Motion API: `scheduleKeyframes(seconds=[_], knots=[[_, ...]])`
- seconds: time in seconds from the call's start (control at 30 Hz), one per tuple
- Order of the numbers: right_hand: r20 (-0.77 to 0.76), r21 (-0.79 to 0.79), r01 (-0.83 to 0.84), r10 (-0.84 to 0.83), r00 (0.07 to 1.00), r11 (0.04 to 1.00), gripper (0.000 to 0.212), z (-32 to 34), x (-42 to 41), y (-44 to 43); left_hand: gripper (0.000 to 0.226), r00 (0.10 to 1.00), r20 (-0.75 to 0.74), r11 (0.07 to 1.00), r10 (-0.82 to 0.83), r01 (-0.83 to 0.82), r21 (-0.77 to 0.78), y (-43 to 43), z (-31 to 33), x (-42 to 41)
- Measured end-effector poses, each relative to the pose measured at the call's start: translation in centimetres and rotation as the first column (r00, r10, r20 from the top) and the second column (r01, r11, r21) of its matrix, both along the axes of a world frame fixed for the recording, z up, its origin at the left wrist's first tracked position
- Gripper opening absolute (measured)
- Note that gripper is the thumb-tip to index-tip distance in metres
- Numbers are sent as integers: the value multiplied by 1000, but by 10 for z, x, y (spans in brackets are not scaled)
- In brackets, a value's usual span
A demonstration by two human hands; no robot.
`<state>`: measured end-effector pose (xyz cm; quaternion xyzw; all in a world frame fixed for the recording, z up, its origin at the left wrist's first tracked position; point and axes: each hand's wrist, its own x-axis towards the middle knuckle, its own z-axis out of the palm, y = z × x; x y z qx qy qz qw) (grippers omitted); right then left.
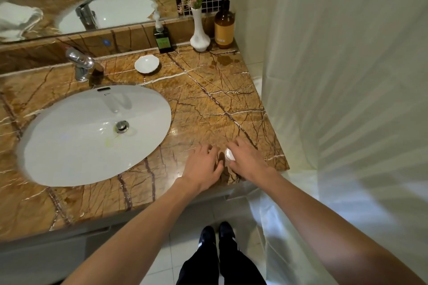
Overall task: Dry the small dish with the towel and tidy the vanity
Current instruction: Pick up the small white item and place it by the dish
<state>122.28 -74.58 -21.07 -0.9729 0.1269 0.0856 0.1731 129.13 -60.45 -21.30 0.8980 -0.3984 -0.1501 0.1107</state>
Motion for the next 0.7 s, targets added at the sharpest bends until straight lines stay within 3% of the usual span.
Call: scheduleKeyframes(seconds=[0.33, 0.5, 0.7], knots=[[0, 21, 199, -199, 980, 980, 53, 16, -16, -35, 46, 996, 2, 995, -91, 91, -41, -32, -9, -3], [8, 46, 230, -231, 973, 972, 61, 18, -28, -45, 45, 993, 3, 993, -118, 118, -29, -47, -15, -9], [-17, 41, 250, -250, 968, 967, 52, 16, -31, -46, 43, 993, 16, 993, -115, 116, -23, -53, -18, -10]])
